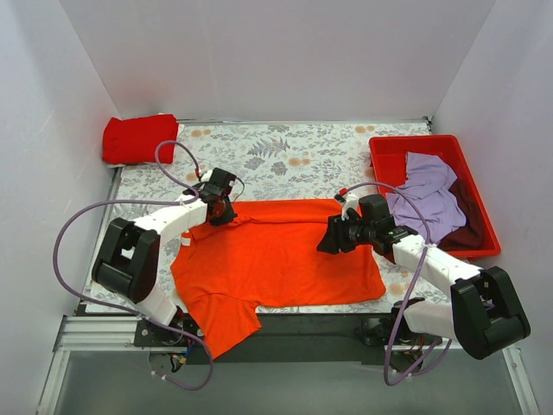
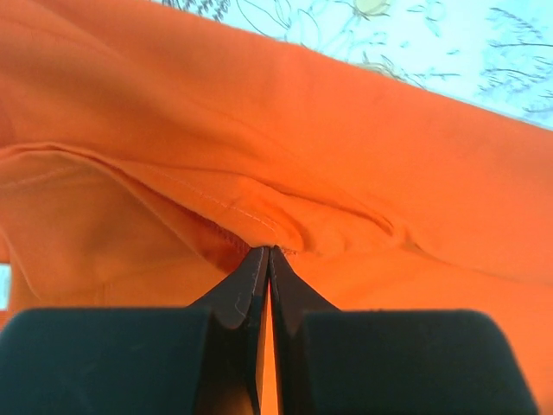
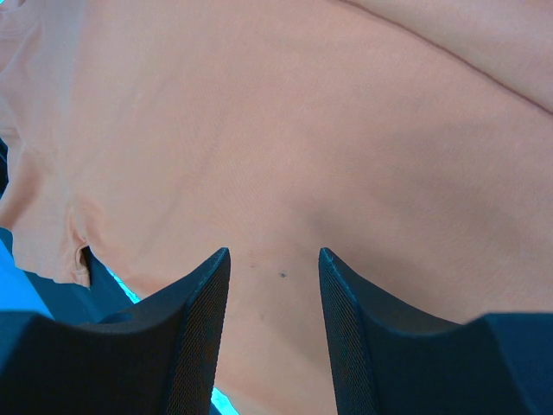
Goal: Fold and stack the t-shirts
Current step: Fold the tshirt
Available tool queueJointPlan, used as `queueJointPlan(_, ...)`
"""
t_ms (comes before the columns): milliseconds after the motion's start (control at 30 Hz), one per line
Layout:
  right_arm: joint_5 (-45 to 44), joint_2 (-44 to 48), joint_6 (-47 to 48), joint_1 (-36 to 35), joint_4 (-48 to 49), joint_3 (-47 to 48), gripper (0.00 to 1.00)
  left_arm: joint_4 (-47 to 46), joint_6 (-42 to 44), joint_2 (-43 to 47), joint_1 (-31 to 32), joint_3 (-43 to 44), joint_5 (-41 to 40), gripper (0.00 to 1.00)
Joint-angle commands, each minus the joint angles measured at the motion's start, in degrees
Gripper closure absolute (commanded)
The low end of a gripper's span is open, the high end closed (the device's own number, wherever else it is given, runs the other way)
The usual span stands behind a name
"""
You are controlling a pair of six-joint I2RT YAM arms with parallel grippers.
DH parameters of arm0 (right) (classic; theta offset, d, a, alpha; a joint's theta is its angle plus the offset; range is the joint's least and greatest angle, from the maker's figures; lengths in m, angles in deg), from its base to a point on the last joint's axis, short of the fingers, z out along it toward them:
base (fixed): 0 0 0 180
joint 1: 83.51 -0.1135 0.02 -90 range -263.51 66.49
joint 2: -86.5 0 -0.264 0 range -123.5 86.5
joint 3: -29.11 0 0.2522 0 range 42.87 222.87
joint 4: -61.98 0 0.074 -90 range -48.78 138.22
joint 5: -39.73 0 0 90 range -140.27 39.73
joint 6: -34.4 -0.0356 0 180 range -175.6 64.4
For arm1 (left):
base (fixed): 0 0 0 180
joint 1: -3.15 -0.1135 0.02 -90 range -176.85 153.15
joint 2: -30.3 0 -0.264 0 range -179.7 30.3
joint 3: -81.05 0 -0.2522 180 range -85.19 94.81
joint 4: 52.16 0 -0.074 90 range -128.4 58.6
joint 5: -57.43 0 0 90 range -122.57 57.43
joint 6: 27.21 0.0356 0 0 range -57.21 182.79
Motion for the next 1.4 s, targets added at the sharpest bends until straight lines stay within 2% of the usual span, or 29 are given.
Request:
queueJointPlan(0, 1.08, 1.1, 0.96, -0.34, 0.98, -0.44, 0.48, 3.31, -4.37, 6.13, 0.08, -0.01, 3.96, 1.0)
queueJointPlan(133, 1.17, 1.1, 1.23, -0.34, 1.07, -0.62, 0.48, 3.94, -9.04, 9.55, 0.95, -3.35, 8.7, 0.99)
queueJointPlan(267, 1.25, 0.83, 1.58, -0.34, 1.16, -0.62, 0.48, 3.59, -13.61, 12.45, 3.41, -6.52, 11.96, 0.94)
queueJointPlan(433, 1.69, 0.22, 1.67, -0.52, 1.69, -0.62, 0.48, 1.83, -18.53, 13.17, 10.7, -8.9, 13.81, 0.9)
queueJointPlan(567, 1.96, 0.04, 1.67, -0.87, 1.86, -0.35, 0.48, 2.26, -21.61, 14.65, 13.0, -10.04, 13.2, 0.76)
queueJointPlan(600, 1.96, 0.04, 1.67, -0.95, 1.95, -0.18, 0.48, 2.79, -21.96, 16.49, 13.09, -10.56, 12.24, 0.68)
queueJointPlan(767, 1.87, -0.75, 1.32, -1.57, 2.04, 0.52, 0.48, 7.36, -23.2, 22.12, 12.47, -10.57, 3.47, 0.51)
queueJointPlan(833, 1.52, -1.1, 1.05, -1.66, 2.21, 0.96, 0.48, 10.7, -22.94, 24.83, 9.58, -10.83, 1.0, 0.43)
queueJointPlan(1033, 1.52, -1.89, 0.27, -2.19, 2.39, 1.84, 0.48, 9.48, -16.79, 30.47, -6.14, -14.43, -2.09, 0.43)
queueJointPlan(1267, -0.59, -7.86, -3.15, -9.37, 8.71, 7.71, 0.5, 0.53, -9.33, 25.39, -22.4, -15.23, 4.49, 0.48)
queueJointPlan(1367, -4.18, -12.6, -9.29, -13.59, 13.97, 10.8, 0.51, -1.51, -6.16, 22.23, -23.91, -14.53, 6.34, 0.51)
